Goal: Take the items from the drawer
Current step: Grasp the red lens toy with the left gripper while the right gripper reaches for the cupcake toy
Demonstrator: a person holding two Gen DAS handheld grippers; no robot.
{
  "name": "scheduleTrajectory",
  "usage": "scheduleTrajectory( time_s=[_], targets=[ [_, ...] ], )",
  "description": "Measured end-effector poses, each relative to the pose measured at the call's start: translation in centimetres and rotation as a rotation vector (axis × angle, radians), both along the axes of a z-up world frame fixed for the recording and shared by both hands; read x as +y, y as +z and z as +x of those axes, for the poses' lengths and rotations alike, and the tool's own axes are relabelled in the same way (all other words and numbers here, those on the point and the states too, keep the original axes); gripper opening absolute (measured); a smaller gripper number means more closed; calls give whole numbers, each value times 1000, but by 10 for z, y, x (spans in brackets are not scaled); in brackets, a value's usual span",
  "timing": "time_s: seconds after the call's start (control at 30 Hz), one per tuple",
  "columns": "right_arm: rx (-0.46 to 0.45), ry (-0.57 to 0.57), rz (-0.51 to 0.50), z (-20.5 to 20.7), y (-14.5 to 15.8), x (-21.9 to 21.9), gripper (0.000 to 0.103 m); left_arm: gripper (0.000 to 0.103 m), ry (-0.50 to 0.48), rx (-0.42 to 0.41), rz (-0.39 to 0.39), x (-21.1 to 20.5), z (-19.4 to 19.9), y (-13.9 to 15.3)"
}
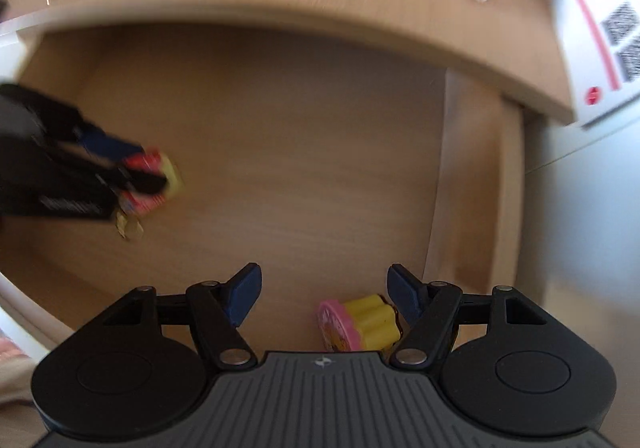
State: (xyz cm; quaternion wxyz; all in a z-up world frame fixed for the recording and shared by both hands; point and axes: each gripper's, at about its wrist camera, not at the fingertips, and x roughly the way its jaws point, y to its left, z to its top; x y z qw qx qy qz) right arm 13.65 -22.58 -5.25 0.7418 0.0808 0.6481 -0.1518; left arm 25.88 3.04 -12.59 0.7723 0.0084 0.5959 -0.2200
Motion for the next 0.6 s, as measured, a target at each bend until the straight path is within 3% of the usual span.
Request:
scheduleTrajectory(
  time_s=[0.27,0.37,0.43,0.5,0.6],
  targets=[
    [131,26,-11,7,-30,3,69,42,-5,5,-11,0,7,-4],
    [137,22,-5,6,-34,4,55,42,0,9,-15,-6,7,-7],
    [128,27,-6,6,-33,5,35,42,1,9,-16,-5,7,-7],
    [115,30,-7,7,-30,6,23,42,4,11,-18,-2,5,-6],
    [86,26,2,11,-22,6,16,42,12,16,-23,-1,6,-7]
  ],
)
